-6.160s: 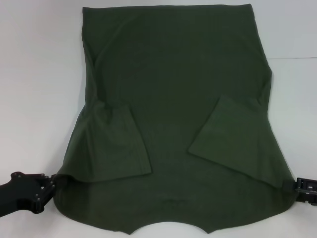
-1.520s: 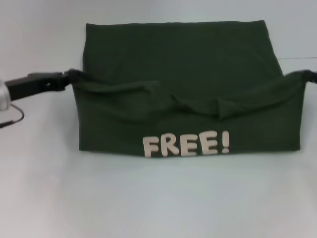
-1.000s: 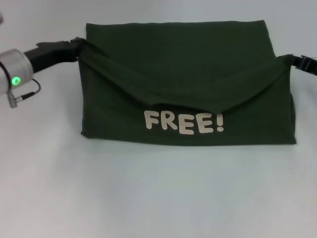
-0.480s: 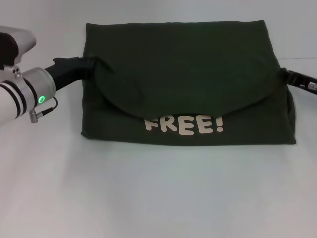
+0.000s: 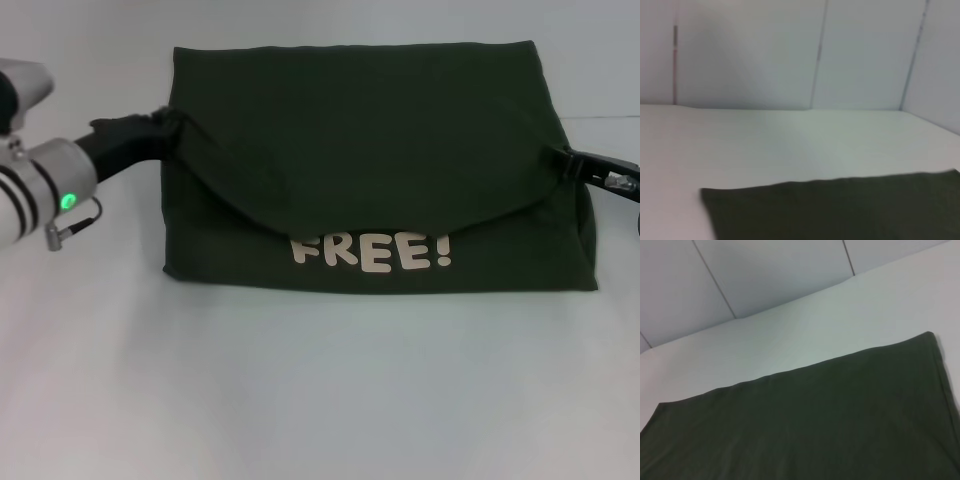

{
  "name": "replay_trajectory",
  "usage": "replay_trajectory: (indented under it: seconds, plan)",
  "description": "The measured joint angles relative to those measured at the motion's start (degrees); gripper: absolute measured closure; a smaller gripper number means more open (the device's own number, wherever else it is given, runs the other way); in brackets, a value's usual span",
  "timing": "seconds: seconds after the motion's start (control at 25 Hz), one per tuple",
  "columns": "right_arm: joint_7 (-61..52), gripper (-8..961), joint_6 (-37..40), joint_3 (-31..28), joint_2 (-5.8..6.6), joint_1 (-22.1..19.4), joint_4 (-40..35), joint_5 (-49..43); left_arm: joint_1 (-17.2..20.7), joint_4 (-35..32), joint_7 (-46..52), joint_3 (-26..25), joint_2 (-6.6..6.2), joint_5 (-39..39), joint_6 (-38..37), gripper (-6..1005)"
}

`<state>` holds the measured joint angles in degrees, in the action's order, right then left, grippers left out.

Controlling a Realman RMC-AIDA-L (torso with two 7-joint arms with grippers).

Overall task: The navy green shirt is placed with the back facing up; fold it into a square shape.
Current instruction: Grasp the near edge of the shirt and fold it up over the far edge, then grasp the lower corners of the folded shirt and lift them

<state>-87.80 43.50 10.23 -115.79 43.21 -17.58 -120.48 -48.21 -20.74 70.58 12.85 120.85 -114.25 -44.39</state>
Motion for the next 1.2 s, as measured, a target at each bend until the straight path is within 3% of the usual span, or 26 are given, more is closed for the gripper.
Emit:
replay_trajectory:
  seconds: [0.2,0.4,0.72,0.8,1.08,1.2]
  plan:
    - [-0.5,748,0.6,-0.1,-0.02,-0.1,-2.8,0.3,2.8,-5.9,7.9,0.3,0.21,0.0,-5.4,778]
    - [-0.9,534,4.9,0.2,0.76,-2.1,-5.4,4.3,6.9,-12.0,14.9,0.3,0.56,3.3,-14.9,638]
    - [-8.8,205,18.3,4.3,3.11,-6.3,-8.1,5.4,12.3,-13.5,15.8,0.6,1.56,8.1,-25.3,378]
    - [-11.6,205,23.1,6.1,3.48,-7.6,-9.3,5.4,13.8,-14.3,15.7,1.8,2.05,7.7,-27.8,322]
    - [-17.1,206,36.9,7.2,3.99,-13.1,-11.2,5.9,20.1,-18.6,12.0,9.9,3.23,6.9,-31.1,329]
    - [-17.7,206,38.0,6.7,3.93,-14.0,-11.0,6.0,21.0,-18.4,8.9,10.2,3.27,3.6,-30.5,329]
